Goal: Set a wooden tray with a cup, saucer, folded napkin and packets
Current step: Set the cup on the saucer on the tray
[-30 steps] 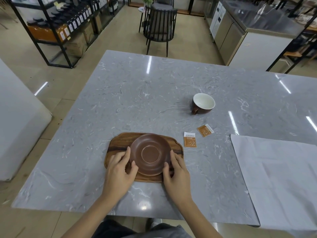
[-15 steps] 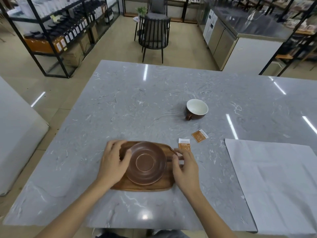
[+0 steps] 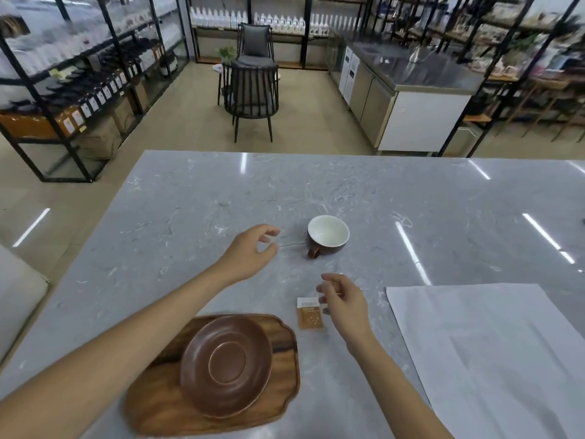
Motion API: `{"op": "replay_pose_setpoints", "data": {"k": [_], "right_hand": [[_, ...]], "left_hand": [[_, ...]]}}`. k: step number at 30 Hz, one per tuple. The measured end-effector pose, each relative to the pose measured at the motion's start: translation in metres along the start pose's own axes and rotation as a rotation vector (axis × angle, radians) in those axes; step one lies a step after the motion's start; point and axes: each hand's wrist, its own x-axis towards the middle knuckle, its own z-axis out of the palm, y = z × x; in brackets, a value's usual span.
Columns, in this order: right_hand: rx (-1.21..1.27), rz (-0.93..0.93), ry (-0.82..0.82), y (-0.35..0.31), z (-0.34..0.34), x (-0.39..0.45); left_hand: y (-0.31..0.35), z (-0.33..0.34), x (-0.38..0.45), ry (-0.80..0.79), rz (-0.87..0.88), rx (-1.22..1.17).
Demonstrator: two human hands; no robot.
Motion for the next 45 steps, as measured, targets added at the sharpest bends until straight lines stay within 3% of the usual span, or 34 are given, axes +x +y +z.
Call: {"op": "replay_pose_setpoints", "data": {"k": [6, 13, 23, 27, 34, 40, 45], "right_hand": [[0.175, 0.171, -0.068, -0.001, 0.006, 0.038], [0.289, 0.236, -0.117, 0.006, 0.017, 0.075], [0.332, 0.233, -0.093, 0.007, 0.028, 0.092], [0.348, 0.217, -0.073, 0.008, 0.028, 0.093], [0.132, 0.06, -0.001, 0.014, 0.025, 0.09], [-0.015, -0.056, -0.04, 0.013, 0.018, 0.082], [0.039, -0.09, -0.109, 0.003, 0.016, 0.067]], "left_hand": [[-0.002, 0.02, 0.071, -0.209, -0.006, 0.022], [-0.009, 0.039, 0.124, -0.429, -0.073, -0.156], [-0.015, 0.056, 0.148, -0.551, -0.088, -0.322], [-0.016, 0.057, 0.147, -0.536, -0.102, -0.366], [-0.017, 0.059, 0.136, -0.462, -0.074, -0.392], [-0.022, 0.058, 0.117, -0.353, -0.095, -0.432], [-0.024, 0.048, 0.095, -0.242, -0.161, -0.491]]}}
